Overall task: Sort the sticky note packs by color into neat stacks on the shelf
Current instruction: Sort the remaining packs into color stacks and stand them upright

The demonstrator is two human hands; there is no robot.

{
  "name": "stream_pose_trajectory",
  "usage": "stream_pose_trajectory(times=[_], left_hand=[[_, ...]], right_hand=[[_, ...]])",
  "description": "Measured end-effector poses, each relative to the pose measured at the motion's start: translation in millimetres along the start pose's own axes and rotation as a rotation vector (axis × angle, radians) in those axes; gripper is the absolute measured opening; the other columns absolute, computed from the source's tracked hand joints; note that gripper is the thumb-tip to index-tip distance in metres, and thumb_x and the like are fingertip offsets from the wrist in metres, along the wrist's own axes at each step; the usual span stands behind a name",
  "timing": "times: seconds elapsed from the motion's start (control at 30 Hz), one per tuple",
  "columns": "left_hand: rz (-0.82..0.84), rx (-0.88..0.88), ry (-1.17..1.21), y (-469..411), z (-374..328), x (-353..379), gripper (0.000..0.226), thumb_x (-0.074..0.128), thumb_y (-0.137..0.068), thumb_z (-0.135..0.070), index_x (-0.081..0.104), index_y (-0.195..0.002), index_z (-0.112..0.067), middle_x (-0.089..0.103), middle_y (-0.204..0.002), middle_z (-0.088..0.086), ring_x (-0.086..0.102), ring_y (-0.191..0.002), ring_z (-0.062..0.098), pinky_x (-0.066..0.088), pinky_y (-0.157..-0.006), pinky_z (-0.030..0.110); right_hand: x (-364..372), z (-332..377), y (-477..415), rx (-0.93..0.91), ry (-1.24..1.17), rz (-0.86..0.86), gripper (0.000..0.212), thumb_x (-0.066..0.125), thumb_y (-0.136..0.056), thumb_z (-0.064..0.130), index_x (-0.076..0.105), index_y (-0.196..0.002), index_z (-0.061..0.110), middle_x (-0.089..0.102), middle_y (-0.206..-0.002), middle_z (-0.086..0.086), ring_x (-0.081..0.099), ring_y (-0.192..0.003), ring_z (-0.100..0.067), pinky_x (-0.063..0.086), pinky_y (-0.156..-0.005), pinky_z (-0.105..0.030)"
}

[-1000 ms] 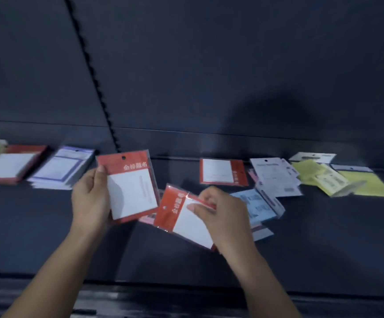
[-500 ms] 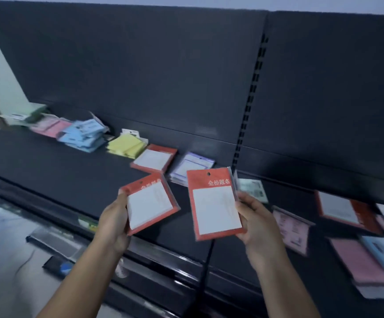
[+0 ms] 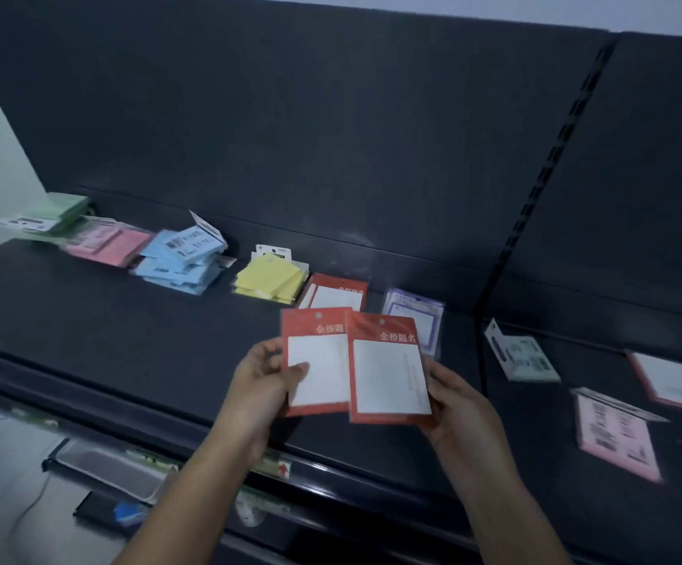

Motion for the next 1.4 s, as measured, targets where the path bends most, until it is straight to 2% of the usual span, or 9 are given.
stream_pose_trajectory(times=[0.13,0.43,0.57,0.7,0.77,0.9,1.13,1.27,1.4], left_hand=[[-0.1,0.115,0.039,-17,-11,13,0.026,0.061,-0.086,0.0,0.054,-0.102,-0.019,0.064,-0.07,-0.001,0.065,-0.066,0.015,0.049,-0.058,0.027],[-0.086,0.151,0.018,-64,-27,33,0.031,0.045,-0.094,0.0,0.053,-0.099,-0.029,0.061,-0.081,-0.003,0.059,-0.073,0.013,0.046,-0.064,0.025],[-0.064,0.135,0.012,-90,-34,39,0.026,0.042,-0.097,-0.005,0.051,-0.108,-0.026,0.062,-0.093,0.001,0.06,-0.079,0.014,0.047,-0.062,0.023],[0.01,0.154,-0.045,-121,-37,35,0.026,0.039,-0.099,-0.01,0.054,-0.092,-0.03,0.066,-0.094,-0.001,0.064,-0.084,0.016,0.053,-0.07,0.03],[0.096,0.211,-0.184,-133,-34,33,0.026,0.04,-0.098,-0.01,0.057,-0.099,-0.029,0.066,-0.102,-0.003,0.063,-0.098,0.017,0.052,-0.084,0.033],[0.254,0.323,-0.451,-149,-18,27,0.039,0.052,-0.089,-0.006,0.048,-0.124,-0.023,0.059,-0.117,-0.004,0.056,-0.108,0.01,0.045,-0.086,0.015],[0.277,0.485,-0.739,-161,2,27,0.066,0.059,-0.079,-0.021,0.036,-0.14,-0.011,0.043,-0.136,0.013,0.04,-0.128,0.028,0.036,-0.106,0.047],[0.267,0.534,-0.785,-156,-3,29,0.067,0.057,-0.073,-0.027,0.041,-0.135,-0.006,0.044,-0.135,0.017,0.04,-0.127,0.034,0.035,-0.106,0.05],[0.311,0.569,-0.793,-122,-5,52,0.065,0.066,-0.08,-0.002,0.036,-0.137,0.007,0.033,-0.146,0.023,0.023,-0.14,0.035,0.015,-0.115,0.038]], right_hand=[[17,3,-23,-0.031,-0.053,0.023,0.026,0.049,-0.091,0.004,0.066,-0.11,0.006,0.071,-0.105,-0.009,0.066,-0.1,-0.024,0.051,-0.08,-0.034],[67,6,-62,-0.189,0.118,0.045,0.042,0.04,-0.087,-0.012,0.064,-0.1,0.021,0.07,-0.101,0.004,0.064,-0.097,-0.011,0.048,-0.079,-0.02],[86,1,-88,-0.224,0.187,0.013,0.045,0.039,-0.088,-0.008,0.055,-0.124,0.015,0.065,-0.117,0.0,0.06,-0.108,-0.013,0.047,-0.077,-0.018],[101,-5,-114,-0.249,0.289,-0.06,0.045,0.038,-0.086,-0.008,0.056,-0.119,0.017,0.066,-0.113,0.001,0.061,-0.104,-0.012,0.049,-0.081,-0.022],[107,-9,-121,-0.267,0.369,-0.118,0.045,0.038,-0.086,-0.008,0.053,-0.12,0.018,0.064,-0.11,0.005,0.059,-0.1,-0.007,0.049,-0.083,-0.02],[119,-22,-131,-0.312,0.519,-0.201,0.052,0.037,-0.086,-0.008,0.048,-0.129,0.019,0.059,-0.12,0.003,0.055,-0.11,-0.009,0.045,-0.097,-0.025],[133,-27,-133,-0.441,0.803,-0.35,0.055,0.039,-0.075,-0.011,0.049,-0.126,0.009,0.052,-0.121,-0.007,0.049,-0.114,-0.016,0.041,-0.102,-0.035],[121,-14,-112,-0.454,0.824,-0.359,0.047,0.039,-0.084,-0.011,0.049,-0.127,0.003,0.047,-0.116,0.004,0.04,-0.107,0.002,0.028,-0.095,0.001],[78,-6,-83,-0.422,0.584,-0.409,0.044,0.036,-0.09,-0.009,0.052,-0.128,0.005,0.057,-0.123,0.001,0.051,-0.113,-0.002,0.034,-0.096,-0.006]])
Point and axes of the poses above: each hand's wrist, its own y-axis away from the middle knuckle, its own x-axis out of the palm, z = x × y, the point moved 3 cm from there along -y, towards the middle knuckle
